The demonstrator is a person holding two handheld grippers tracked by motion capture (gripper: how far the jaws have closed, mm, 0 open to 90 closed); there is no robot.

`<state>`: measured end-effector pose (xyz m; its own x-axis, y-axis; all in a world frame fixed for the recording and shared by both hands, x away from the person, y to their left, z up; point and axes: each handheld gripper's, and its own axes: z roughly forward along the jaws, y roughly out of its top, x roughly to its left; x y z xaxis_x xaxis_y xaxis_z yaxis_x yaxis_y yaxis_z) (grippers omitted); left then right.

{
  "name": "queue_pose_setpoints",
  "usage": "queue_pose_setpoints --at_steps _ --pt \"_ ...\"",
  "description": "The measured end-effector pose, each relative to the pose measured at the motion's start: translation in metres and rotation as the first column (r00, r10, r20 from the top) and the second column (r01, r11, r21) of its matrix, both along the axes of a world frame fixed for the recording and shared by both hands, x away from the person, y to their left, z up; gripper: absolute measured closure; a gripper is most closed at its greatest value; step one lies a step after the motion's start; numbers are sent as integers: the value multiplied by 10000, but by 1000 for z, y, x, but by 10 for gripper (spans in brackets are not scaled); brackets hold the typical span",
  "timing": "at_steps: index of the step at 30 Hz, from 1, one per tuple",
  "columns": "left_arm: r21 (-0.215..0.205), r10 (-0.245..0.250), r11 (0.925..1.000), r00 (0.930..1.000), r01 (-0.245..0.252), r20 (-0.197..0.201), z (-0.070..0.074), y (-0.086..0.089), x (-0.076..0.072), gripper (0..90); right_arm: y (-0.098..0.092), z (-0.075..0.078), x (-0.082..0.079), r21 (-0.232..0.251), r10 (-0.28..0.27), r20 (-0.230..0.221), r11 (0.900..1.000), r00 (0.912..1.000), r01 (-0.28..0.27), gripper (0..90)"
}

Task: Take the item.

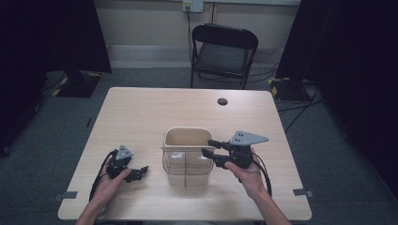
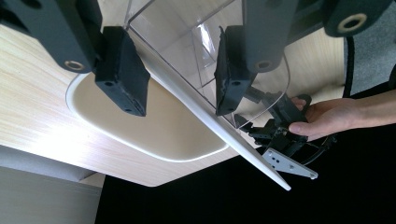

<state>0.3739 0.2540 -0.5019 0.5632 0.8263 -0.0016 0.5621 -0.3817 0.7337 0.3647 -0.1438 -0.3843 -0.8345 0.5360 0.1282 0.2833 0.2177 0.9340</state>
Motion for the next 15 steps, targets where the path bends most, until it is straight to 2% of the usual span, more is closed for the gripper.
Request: queue_pose_setpoints --at_steps 15 --pt "-8 11 10000 10000 -11 -10 0 0 0 115 1 0 1 -22 17 17 10000 10000 -17 547"
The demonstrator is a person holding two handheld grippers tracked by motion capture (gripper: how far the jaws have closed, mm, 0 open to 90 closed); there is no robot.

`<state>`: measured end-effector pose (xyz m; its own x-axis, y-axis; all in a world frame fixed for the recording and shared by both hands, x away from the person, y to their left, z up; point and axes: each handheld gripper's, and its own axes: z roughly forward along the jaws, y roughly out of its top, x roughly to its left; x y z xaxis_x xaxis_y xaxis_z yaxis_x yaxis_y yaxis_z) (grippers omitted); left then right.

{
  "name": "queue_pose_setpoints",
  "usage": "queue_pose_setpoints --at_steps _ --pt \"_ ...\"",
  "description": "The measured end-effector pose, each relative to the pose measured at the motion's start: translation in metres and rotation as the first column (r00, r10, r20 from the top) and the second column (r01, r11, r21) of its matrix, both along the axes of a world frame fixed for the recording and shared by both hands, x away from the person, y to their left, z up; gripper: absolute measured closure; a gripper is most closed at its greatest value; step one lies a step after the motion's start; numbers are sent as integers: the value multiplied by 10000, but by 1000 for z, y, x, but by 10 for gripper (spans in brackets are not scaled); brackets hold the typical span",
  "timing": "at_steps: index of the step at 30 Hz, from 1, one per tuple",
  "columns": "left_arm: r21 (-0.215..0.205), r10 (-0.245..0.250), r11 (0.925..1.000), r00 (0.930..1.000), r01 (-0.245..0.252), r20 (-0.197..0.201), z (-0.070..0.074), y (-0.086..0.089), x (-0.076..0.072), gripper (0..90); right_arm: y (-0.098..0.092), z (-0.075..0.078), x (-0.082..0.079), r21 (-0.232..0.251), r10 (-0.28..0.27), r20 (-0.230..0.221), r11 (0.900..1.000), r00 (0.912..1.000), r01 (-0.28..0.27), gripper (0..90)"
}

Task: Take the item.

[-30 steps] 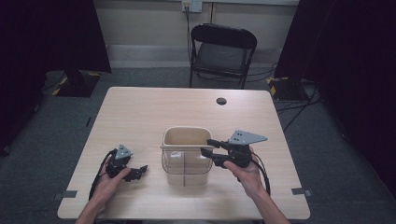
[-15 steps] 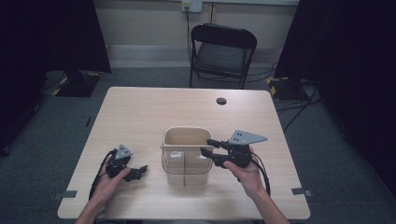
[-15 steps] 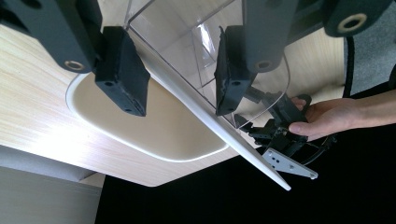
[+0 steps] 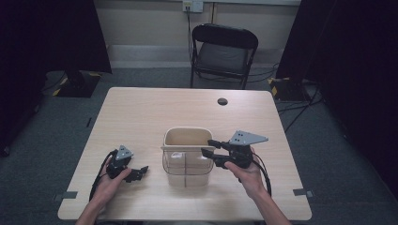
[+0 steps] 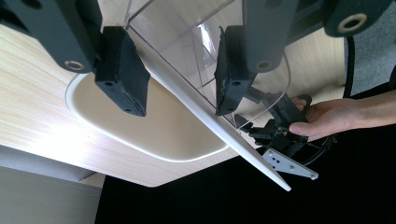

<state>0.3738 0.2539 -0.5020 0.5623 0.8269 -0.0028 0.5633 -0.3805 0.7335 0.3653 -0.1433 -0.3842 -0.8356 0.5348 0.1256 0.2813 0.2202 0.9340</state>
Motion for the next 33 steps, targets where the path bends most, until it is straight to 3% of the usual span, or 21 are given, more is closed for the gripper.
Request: queue_pose_setpoints --at_steps 33 --pt "8 -6 10000 10000 6 0 0 0 0 115 0 2 0 5 -34 92 10000 10000 34 555"
